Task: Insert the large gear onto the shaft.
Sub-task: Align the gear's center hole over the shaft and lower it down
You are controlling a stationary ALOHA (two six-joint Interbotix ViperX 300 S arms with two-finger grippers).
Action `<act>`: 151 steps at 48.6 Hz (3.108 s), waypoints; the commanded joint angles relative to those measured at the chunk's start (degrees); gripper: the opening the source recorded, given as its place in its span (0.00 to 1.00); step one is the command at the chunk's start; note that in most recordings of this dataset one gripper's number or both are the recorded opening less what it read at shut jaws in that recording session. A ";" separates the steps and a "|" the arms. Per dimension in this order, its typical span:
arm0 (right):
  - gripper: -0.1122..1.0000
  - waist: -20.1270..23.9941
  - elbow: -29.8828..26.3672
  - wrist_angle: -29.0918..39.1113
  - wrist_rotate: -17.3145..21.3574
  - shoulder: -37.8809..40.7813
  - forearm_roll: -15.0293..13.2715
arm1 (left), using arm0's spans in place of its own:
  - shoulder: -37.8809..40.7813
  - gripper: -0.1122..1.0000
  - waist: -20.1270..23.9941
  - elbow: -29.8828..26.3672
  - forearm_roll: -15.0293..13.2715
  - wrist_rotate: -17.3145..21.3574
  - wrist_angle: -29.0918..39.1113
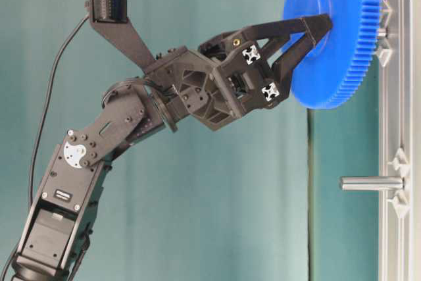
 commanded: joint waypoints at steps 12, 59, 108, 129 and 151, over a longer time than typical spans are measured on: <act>0.11 0.09 -0.79 -0.26 0.62 0.35 0.00 | -2.29 0.80 -0.79 0.53 0.18 -0.97 0.26; 0.11 0.09 -0.70 -0.26 0.53 0.35 0.00 | -1.23 0.80 1.49 -0.44 0.18 -2.81 -2.37; 0.11 0.00 -0.53 -0.26 0.62 -0.09 0.00 | -0.53 0.80 3.52 -1.93 0.18 -3.16 -2.29; 0.11 -0.09 -0.35 -0.35 0.62 -0.09 0.00 | 1.14 0.80 3.34 -4.57 0.18 -3.25 0.97; 0.11 -0.09 -0.35 -0.70 0.53 -0.09 0.00 | 1.23 0.80 3.16 -4.75 0.18 -3.60 1.05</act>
